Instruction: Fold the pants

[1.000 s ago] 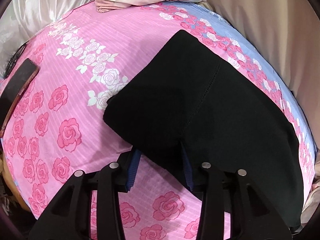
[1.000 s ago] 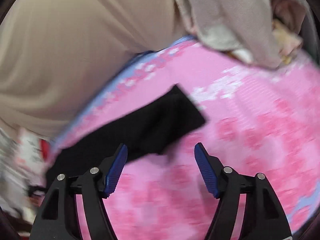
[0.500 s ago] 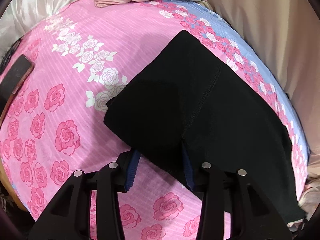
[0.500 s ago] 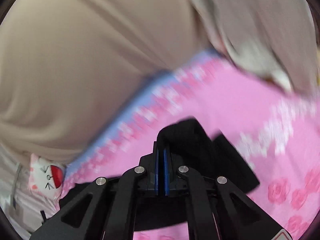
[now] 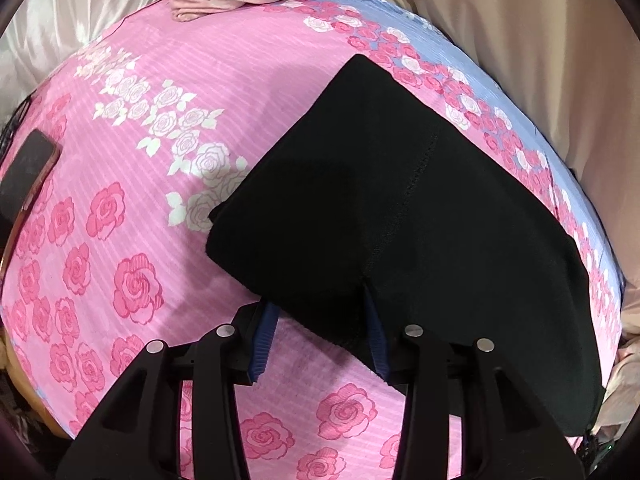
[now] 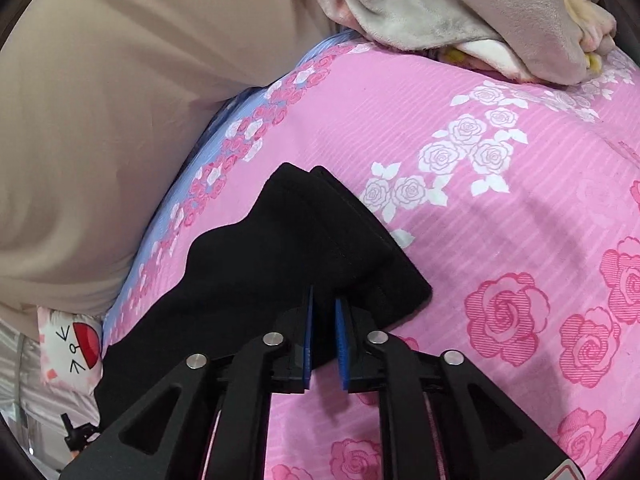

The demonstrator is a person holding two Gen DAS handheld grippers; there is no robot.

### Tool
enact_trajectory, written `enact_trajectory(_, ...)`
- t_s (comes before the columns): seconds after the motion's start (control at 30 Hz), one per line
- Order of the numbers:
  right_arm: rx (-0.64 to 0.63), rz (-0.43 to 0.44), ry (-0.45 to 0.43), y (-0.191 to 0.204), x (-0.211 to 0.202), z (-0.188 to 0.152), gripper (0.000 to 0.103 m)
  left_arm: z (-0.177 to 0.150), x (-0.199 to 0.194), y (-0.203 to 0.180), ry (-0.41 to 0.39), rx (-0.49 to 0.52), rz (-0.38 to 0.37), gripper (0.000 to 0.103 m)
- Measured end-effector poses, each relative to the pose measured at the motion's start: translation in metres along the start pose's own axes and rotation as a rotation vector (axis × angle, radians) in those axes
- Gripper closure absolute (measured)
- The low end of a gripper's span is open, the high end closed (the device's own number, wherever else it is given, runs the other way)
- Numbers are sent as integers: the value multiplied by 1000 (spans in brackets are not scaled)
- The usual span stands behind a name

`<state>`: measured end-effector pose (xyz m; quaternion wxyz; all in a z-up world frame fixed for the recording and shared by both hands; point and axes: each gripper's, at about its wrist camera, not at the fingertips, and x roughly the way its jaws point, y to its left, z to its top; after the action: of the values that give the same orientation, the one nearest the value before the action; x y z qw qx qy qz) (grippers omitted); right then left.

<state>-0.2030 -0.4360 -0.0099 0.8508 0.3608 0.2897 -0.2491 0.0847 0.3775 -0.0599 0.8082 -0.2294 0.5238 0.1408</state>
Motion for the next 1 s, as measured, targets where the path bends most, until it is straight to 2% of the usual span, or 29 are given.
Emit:
enact_trajectory(0.07,19,19,-13,2,2,9,83,1,-7,-4,-23,19,-1,69)
enact_trajectory(0.1,11,18,-25,5,3,11,99,2,-13,-6,-43,31,-2,73)
enact_trajectory(0.2,-50,-3,-94,24,-11,12,98,7,-27,-2,-75,23,-13,76)
enact_trajectory(0.27,-92,-52,-139,34,-20,7,99,9,-23,6,-64,16,-7,75)
enact_trajectory(0.3,-100,-84,-127,31,-18,3,99,10,-11,12,-30,7,-2,74)
enact_trajectory(0.33,-87,-107,-100,23,-11,-1,98,8,2,16,3,5,1,68)
enact_trajectory(0.37,-61,-123,-68,14,-4,-4,97,7,2,16,-16,11,-3,67)
enact_trajectory(0.4,-45,-110,-67,8,-3,-8,95,4,-4,13,-26,22,34,53)
enact_trajectory(0.43,-36,-109,-85,8,-10,-11,84,1,-15,11,-50,27,79,38)
enact_trajectory(0.47,-33,-126,-93,10,-15,-12,78,-2,-28,10,-83,26,95,33)
enact_trajectory(0.5,-44,-168,-129,14,-26,-13,68,-3,-41,9,-112,24,98,29)
enact_trajectory(0.53,-68,-208,-183,20,-38,-14,63,-4,-58,9,-157,14,117,30)
enact_trajectory(0.6,-114,-245,-241,33,-55,-14,63,-5,-86,7,-257,-5,209,31)
enact_trajectory(0.63,-142,-239,-261,43,-63,-14,62,-5,-100,0,-317,7,240,31)
enact_trajectory(0.67,-163,-222,-276,52,-67,-11,60,-4,-110,-9,-356,27,240,31)
enact_trajectory(0.73,-202,-196,-281,66,-64,-2,46,-4,-117,-36,-393,81,189,30)
enact_trajectory(0.77,-222,-197,-277,72,-58,4,46,-5,-114,-51,-392,110,150,29)
enact_trajectory(0.8,-239,-204,-271,75,-50,10,46,-6,-107,-65,-380,139,119,25)
enact_trajectory(0.87,-267,-228,-231,74,-29,22,46,-8,-84,-100,-332,205,90,25)
enact_trajectory(1.0,-318,-279,-150,67,10,45,46,-20,-23,-169,-239,354,106,25)
